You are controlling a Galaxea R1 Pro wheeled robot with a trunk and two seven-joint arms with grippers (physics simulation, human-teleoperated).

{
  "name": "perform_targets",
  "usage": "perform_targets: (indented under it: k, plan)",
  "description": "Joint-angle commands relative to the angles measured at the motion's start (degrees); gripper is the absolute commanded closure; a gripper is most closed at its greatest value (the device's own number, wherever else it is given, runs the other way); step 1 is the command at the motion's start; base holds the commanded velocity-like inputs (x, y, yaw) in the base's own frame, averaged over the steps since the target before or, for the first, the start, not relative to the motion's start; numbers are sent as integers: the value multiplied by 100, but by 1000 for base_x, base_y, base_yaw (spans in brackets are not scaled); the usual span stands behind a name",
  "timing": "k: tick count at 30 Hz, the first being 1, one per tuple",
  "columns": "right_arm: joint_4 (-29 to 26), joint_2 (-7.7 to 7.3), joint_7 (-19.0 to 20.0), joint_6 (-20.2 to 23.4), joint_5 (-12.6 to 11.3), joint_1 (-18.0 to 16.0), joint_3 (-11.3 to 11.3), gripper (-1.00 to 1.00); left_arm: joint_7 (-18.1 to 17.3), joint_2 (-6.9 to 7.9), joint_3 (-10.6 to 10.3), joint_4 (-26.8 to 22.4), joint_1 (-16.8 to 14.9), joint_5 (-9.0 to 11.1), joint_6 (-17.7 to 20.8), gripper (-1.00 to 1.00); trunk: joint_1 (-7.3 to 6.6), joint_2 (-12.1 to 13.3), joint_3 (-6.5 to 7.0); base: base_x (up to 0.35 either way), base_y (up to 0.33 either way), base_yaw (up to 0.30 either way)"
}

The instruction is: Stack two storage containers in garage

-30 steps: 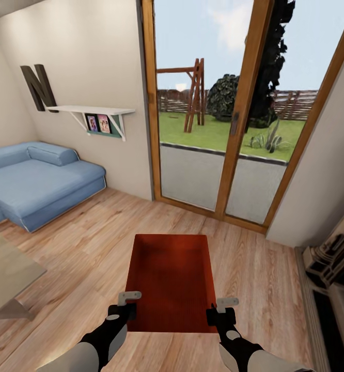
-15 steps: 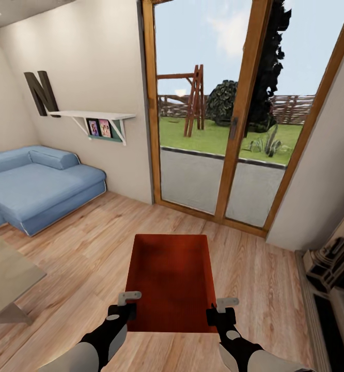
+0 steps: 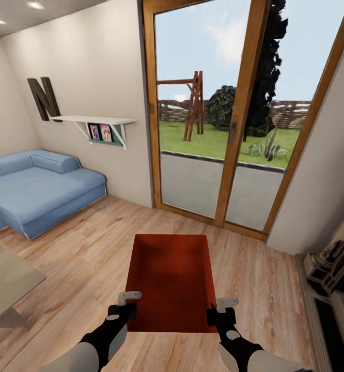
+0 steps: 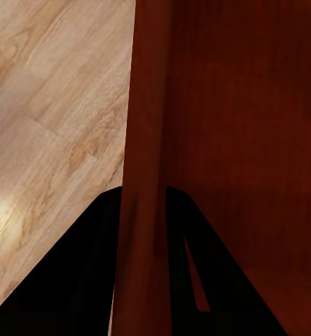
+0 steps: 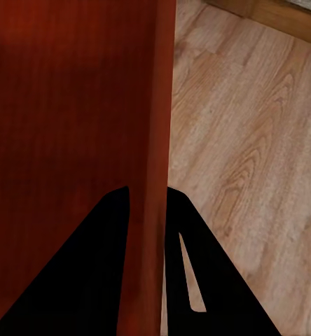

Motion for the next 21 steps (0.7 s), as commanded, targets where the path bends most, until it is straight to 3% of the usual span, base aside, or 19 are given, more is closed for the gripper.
perform_targets:
  k: [1,21]
  plan:
    - [-13,0,-12,-18,6,-9,-281,100,145,3,43,12,-1,-44,-19,100,1,-5,3,0,0,0]
    - [-13,3,-12,-18,20,-8,-279,100,145,0,43,12,-1,-50,-19,100,1,-5,188,0,0,0]
